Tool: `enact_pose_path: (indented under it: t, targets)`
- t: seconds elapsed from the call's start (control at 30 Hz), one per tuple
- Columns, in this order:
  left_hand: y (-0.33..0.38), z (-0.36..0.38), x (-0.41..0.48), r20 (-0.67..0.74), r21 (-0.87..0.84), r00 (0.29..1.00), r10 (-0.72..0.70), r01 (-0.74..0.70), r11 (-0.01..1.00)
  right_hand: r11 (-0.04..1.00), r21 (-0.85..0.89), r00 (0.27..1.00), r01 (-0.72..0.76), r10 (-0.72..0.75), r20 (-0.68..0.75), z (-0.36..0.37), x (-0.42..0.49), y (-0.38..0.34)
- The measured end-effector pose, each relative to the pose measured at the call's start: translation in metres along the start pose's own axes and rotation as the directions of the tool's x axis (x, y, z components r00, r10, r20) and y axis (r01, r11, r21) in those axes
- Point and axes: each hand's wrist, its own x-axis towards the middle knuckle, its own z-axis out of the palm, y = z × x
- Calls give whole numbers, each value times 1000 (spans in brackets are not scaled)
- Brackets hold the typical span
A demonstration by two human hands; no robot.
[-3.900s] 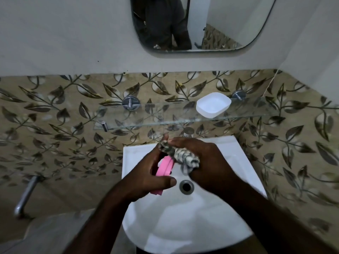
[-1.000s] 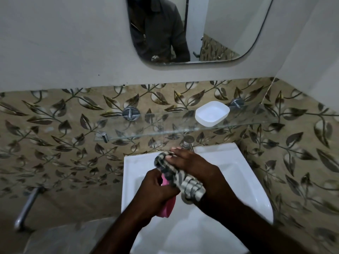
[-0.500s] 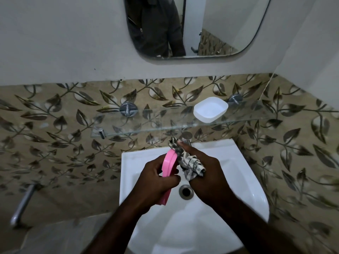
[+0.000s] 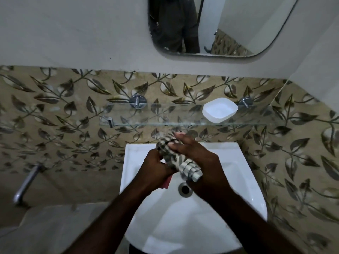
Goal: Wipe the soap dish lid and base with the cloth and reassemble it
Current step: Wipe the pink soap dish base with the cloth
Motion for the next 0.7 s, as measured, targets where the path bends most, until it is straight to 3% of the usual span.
enact_pose_path:
  t: [0.07, 0.13, 0.2, 0.3, 0.37, 0.43, 0.5, 0.57, 0.63, 0.7]
  targets:
    - [-4, -1, -2, -5, 8, 1000, 20, -20, 1000, 973, 159, 981, -169, 182, -69, -2, 6, 5]
    - [-7, -1, -1, 26, 15, 999, 30, -31, 999, 943, 205, 953, -263, 286, -95, -3, 6, 8]
    - [-8, -3, 2, 38, 25, 999, 27, -28, 999, 956, 178, 964, -234, 251, -85, -1, 6, -1]
    - [-9, -7, 6, 11, 29, 999, 42, -42, 999, 994, 67, 996, -86, 87, -15, 1, 7, -5]
    - [-6, -8, 3, 11, 44, 998, 69, -69, 997, 964, 171, 975, -206, 216, -42, -1, 12, 7]
    - [-2, -7, 0, 36, 39, 991, 129, -130, 991, 859, 321, 902, -400, 431, -30, -5, 13, 17]
    - [4, -6, 2, 38, -8, 982, 183, -183, 983, 696, 539, 841, -475, 539, 46, -2, 7, 23]
    - [10, -7, 6, 24, -121, 981, 192, -188, 975, 478, 733, 813, -484, 556, 173, 3, -1, 25]
    - [8, -8, 6, 31, -237, 983, 183, -170, 956, 272, 814, 774, -513, 557, 301, 7, -7, 21]
    - [6, -8, 4, 76, -285, 983, 165, -137, 949, 159, 827, 737, -540, 563, 373, 10, -7, 24]
